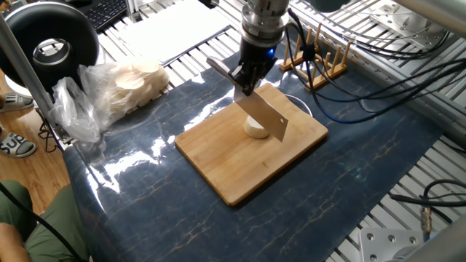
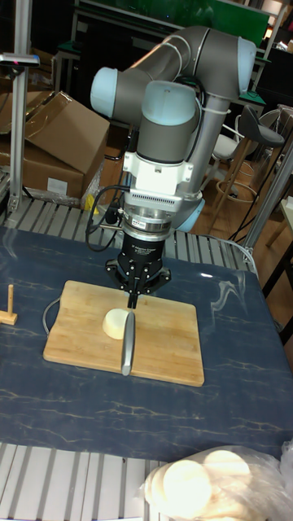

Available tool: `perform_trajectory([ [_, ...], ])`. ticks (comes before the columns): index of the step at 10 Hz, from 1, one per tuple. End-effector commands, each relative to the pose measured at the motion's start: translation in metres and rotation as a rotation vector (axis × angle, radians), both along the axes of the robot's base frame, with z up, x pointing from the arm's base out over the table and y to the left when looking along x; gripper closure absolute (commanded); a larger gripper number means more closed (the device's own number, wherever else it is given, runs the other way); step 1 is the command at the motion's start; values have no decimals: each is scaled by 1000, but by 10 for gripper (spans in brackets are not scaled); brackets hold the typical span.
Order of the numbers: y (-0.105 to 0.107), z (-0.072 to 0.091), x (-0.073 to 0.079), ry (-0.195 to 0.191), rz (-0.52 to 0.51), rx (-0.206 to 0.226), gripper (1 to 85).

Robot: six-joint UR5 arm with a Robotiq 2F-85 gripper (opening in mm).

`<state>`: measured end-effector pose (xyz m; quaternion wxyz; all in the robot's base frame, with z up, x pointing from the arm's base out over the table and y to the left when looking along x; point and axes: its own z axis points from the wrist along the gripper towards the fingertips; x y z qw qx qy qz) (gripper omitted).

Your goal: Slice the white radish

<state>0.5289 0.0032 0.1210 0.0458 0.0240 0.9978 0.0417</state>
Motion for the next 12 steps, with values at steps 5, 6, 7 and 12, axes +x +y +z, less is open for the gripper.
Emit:
perform_trajectory([
  [5,2,-6,-4,-26,-21,15,847],
  [6,3,-8,-4,-30,-25,16,847],
  [7,4,-9,-5,-32,-29,14,847],
  [12,5,-12,-6,-38,-28,13,847],
])
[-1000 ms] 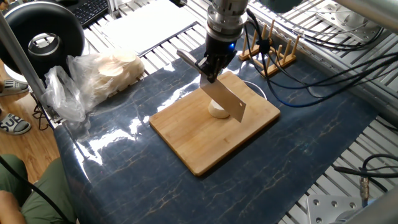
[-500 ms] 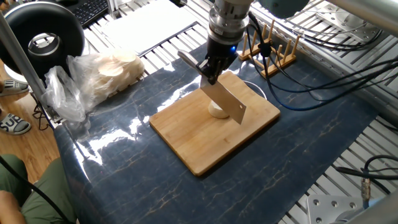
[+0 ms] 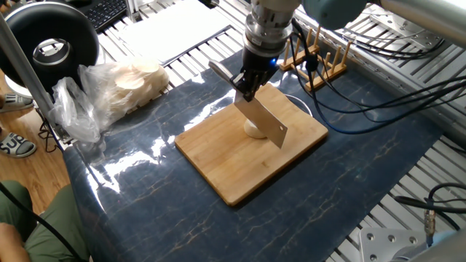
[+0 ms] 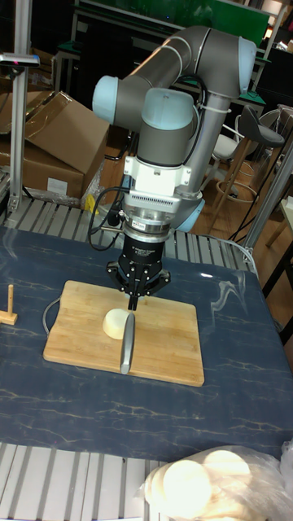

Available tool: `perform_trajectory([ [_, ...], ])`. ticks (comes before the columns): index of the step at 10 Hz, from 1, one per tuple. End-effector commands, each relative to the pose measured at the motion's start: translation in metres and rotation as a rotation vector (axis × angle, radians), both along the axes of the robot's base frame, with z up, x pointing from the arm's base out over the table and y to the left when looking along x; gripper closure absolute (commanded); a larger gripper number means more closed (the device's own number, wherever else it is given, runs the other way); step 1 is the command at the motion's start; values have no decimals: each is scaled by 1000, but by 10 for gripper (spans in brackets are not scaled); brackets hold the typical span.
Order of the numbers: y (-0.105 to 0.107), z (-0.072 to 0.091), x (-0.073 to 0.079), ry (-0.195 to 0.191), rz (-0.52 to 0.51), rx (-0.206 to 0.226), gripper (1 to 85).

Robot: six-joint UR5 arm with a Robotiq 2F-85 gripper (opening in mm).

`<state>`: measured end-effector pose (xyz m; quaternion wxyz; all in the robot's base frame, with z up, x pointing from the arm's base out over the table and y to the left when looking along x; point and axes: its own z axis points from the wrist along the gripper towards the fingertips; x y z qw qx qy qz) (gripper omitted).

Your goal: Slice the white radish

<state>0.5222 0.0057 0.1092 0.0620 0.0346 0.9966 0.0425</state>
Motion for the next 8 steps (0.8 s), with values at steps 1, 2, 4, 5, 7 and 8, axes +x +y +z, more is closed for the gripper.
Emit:
perform_trajectory([
  [1,3,-1,0,-8,-7,11,847],
  [2,3,-2,1,-11,-7,11,847],
  [4,2,-2,0,-11,-7,10,847],
  [5,1,-2,0,-11,-7,10,847],
  [7,-1,-2,0,-13,-4,9,847],
  [8,-2,-2,0,-14,-3,9,847],
])
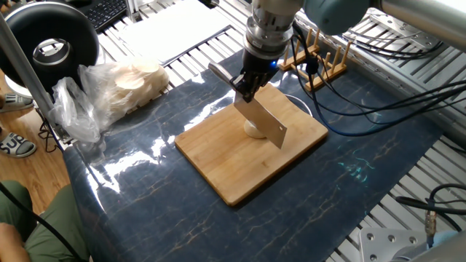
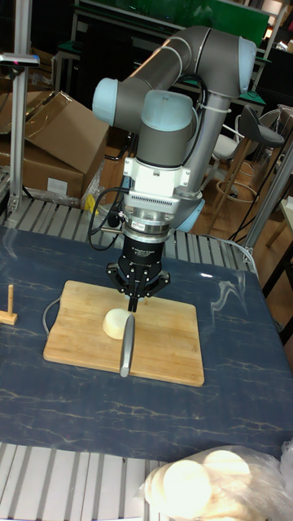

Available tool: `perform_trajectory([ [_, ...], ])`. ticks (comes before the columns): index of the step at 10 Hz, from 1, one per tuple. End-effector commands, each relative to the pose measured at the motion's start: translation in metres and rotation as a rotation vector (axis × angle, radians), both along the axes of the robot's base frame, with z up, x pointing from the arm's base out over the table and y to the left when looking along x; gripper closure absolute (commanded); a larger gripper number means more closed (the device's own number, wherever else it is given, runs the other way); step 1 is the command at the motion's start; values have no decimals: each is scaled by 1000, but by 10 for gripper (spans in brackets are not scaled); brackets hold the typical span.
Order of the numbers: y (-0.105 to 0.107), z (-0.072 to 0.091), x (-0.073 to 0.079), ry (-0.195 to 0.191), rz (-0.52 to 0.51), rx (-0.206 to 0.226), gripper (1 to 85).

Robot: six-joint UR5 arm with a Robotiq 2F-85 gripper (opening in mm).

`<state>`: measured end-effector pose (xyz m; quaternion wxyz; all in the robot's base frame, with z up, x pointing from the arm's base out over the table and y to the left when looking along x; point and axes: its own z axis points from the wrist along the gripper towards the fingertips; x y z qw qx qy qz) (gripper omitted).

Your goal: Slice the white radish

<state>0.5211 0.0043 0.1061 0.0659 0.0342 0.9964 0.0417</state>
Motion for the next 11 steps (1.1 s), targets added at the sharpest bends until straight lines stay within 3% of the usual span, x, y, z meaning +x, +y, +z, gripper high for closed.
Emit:
perform_trajectory([
  [1,-1,1,2,-11,-2,12,847],
  [10,-3,-11,10,-58,-21,-3,847],
  [11,-4,-11,7,-47,-22,-9,847],
])
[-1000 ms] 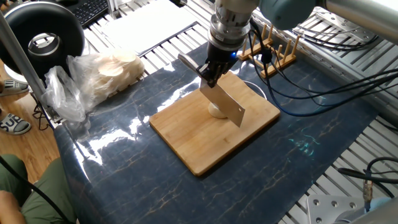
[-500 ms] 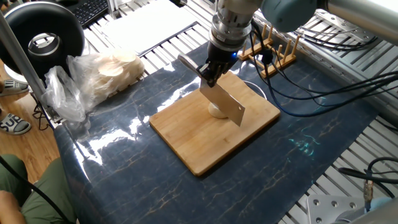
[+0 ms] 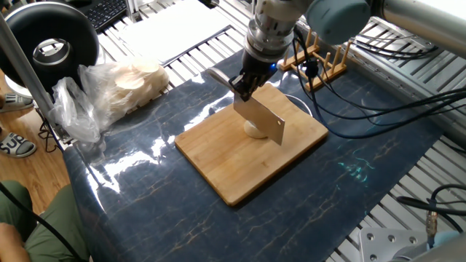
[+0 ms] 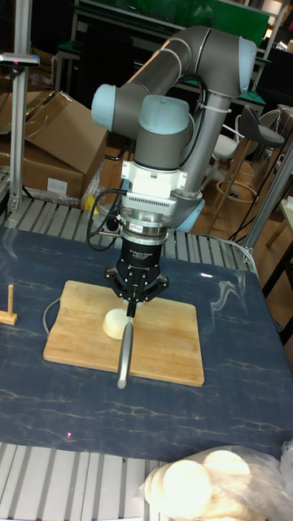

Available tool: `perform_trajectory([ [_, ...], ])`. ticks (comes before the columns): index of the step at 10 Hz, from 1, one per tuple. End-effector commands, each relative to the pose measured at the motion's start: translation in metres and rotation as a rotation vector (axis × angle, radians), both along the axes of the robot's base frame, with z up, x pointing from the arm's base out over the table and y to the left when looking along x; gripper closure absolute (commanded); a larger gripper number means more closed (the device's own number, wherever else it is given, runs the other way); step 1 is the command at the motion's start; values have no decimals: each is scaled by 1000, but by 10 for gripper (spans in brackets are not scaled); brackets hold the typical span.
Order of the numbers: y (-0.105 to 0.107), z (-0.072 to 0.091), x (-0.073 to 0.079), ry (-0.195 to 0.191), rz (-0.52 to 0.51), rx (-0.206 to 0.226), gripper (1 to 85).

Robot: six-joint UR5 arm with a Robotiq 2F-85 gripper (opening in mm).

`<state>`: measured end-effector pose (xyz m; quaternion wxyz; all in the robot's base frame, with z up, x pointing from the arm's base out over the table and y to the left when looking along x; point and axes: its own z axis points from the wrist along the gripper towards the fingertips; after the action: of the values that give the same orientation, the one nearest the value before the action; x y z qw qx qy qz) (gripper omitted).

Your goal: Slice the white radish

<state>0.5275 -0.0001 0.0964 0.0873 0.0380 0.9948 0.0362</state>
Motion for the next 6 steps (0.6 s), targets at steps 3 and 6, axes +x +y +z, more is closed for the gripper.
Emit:
perform_trajectory([
  [3,1,6,-7,23,-18,-2,847],
  [6,0,8,-11,37,-16,-10,847],
])
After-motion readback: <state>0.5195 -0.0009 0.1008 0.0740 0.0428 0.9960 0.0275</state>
